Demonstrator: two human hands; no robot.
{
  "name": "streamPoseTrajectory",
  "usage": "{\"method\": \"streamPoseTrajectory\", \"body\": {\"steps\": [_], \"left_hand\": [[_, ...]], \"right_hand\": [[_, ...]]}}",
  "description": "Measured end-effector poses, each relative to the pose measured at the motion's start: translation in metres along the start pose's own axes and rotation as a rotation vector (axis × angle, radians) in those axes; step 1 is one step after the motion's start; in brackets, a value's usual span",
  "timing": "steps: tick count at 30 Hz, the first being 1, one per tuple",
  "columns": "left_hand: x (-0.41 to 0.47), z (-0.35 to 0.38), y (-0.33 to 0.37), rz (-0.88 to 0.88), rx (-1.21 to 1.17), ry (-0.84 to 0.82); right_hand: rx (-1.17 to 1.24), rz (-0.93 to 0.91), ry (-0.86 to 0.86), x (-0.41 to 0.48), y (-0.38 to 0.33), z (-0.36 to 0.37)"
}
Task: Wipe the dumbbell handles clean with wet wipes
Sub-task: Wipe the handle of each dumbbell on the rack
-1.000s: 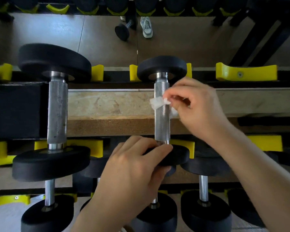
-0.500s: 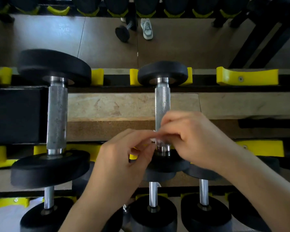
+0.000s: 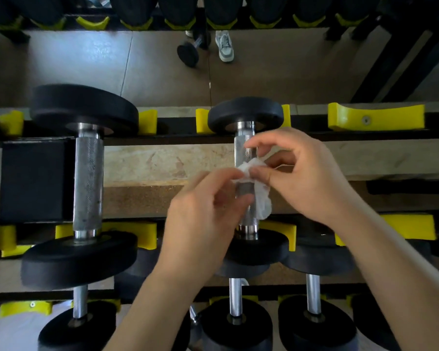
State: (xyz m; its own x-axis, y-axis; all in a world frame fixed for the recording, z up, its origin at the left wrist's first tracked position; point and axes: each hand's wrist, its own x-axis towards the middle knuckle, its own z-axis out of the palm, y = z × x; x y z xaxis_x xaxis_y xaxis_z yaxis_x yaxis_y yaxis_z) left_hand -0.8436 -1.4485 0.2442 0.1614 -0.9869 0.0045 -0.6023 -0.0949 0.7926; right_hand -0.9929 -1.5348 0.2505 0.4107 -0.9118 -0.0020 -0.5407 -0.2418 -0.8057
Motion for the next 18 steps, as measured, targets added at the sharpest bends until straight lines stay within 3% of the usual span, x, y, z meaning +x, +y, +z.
{"method": "streamPoseTrajectory", "body": {"steps": [4,7,11,16,18], "left_hand": [[0.026,0.008,0.002,0.008,0.092,0.038],[0.031,0.006,0.005,0.05,0.088,0.067],[0.023,-0.004,0.014,-0.094,-0.244,0.034],[0.016,-0.01,0.023,-0.382,-0.971,0.015],[0.014,-0.01,0.028,-0.408,-1.107,0.003]], "right_hand": [[0.33,0.224,0.173,-0.016,0.001,0.008],[0.438,0.304,0.03,-0.021,0.0,0.005],[0.311,0.27,0.059,-0.025,0.0,-0.007],[1.09,0.484,-0.087,-0.034,0.002,-0.018],[1.266,0.495,-0.105,-0.038,-0.002,-0.016]]}}
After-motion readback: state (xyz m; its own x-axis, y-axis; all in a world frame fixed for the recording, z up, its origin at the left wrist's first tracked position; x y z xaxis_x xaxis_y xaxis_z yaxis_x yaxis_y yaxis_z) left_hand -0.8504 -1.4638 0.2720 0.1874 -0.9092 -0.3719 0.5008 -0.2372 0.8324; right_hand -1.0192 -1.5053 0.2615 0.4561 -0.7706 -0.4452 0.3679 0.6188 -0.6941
